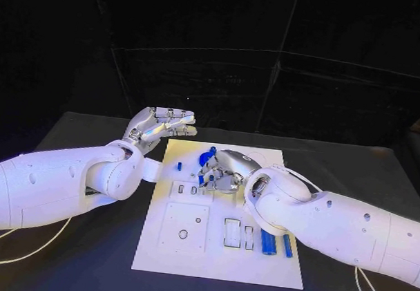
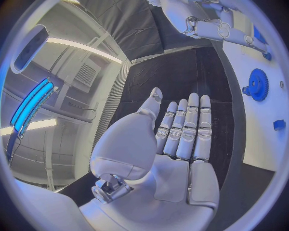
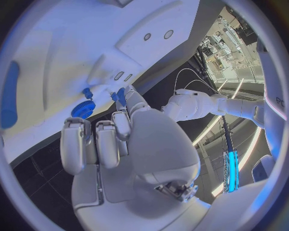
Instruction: Assemble the parts on the task board
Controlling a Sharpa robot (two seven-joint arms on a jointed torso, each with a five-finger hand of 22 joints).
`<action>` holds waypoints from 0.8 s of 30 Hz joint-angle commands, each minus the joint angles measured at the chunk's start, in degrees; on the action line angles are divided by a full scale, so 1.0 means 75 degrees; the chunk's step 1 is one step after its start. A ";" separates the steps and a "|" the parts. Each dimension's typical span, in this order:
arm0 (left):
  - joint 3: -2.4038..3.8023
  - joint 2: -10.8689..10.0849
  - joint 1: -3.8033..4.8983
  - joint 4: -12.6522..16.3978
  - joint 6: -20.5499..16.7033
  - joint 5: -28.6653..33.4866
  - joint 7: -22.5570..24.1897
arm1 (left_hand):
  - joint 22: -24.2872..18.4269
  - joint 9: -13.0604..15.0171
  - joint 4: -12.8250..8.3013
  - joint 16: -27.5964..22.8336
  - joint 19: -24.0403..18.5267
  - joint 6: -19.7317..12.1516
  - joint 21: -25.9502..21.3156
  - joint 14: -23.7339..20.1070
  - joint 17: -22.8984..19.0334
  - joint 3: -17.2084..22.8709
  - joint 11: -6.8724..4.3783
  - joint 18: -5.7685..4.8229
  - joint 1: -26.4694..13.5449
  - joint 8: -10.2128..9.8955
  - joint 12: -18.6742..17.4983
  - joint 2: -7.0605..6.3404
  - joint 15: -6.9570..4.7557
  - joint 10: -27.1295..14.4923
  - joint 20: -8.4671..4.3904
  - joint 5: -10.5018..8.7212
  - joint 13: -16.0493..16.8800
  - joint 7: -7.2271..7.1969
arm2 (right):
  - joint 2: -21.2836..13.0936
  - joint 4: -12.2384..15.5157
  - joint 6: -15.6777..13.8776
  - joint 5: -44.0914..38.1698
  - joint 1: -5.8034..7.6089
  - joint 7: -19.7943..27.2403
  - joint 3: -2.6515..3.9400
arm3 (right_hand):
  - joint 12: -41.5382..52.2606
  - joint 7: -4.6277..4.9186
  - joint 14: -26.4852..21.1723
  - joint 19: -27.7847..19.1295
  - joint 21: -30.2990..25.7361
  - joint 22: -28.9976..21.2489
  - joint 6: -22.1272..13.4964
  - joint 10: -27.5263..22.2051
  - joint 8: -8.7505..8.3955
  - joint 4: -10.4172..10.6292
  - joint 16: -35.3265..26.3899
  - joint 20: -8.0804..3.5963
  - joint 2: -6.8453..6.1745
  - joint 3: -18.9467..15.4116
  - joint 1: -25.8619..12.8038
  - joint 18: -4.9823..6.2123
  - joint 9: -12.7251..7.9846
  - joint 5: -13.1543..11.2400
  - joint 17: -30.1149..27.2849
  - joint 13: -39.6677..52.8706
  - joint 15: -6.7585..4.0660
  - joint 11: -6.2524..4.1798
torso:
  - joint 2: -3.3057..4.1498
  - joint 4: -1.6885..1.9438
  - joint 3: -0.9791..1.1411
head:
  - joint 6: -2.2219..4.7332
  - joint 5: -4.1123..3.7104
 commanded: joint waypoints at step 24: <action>0.0007 0.0031 0.0010 -0.0054 0.0126 0.0067 0.0037 | -0.0011 -0.0006 -0.0055 -0.0046 0.0061 0.0050 -0.0027 0.0049 -0.0012 -0.0010 -0.0002 0.0095 -0.0074 -0.0052 -0.0055 0.0016 0.0029 0.0043 0.0008 0.0030 -0.0005 0.0021 | 0.0350 -0.0352 0.0542 -0.0849 -0.0205 -0.0560 0.0004 | -0.0020 -0.0076 0.0463 -0.0004 0.0007 0.0782 0.0104 0.0235 -0.0024 0.0085 -0.0038 0.0015 -0.0146 0.0198 -0.0202 -0.0050 -0.0011 0.0044 0.0196 -0.0169 -0.0032 -0.0228 | 0.0001 -0.0013 0.0014 | -0.0131 0.0079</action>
